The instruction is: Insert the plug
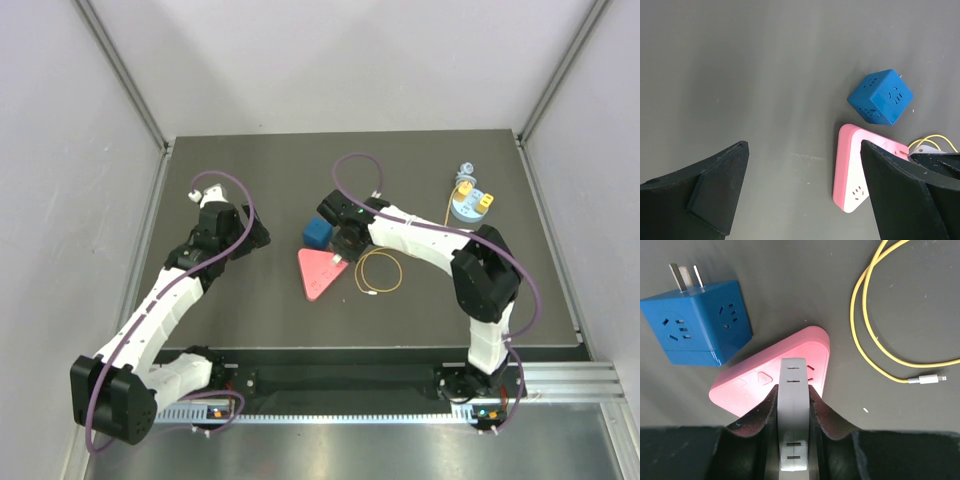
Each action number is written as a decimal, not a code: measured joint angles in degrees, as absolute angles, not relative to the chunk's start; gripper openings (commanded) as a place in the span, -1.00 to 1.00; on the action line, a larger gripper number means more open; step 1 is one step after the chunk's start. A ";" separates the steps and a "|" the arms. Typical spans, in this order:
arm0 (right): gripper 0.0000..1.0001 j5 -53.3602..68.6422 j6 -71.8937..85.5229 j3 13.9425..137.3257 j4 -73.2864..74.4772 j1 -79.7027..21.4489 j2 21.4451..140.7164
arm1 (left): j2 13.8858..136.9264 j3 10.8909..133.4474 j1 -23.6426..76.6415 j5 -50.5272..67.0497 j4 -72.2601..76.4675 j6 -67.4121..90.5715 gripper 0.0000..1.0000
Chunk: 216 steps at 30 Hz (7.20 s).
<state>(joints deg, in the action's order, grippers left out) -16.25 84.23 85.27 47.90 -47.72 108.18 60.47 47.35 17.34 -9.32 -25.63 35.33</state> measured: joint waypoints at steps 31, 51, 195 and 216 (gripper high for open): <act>-1.00 -15.97 83.57 87.13 47.90 -47.55 109.14 | 60.47 47.35 17.34 -10.55 -25.78 35.92 0.95; -1.00 -14.48 82.63 85.36 47.62 -47.57 109.27 | 60.47 47.35 17.34 -11.05 -25.78 36.58 0.94; -1.00 -3.01 54.30 86.37 38.48 -44.25 112.22 | 90.67 41.58 24.16 11.22 3.07 52.58 -0.82; -0.49 3.11 53.06 82.11 31.68 -44.25 110.67 | 90.67 41.58 24.40 10.94 3.05 52.51 -0.86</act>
<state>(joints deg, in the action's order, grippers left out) 3.11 53.06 82.11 31.68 -44.25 110.67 90.67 41.58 24.40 10.94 3.05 52.51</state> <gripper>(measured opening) 0.237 0.074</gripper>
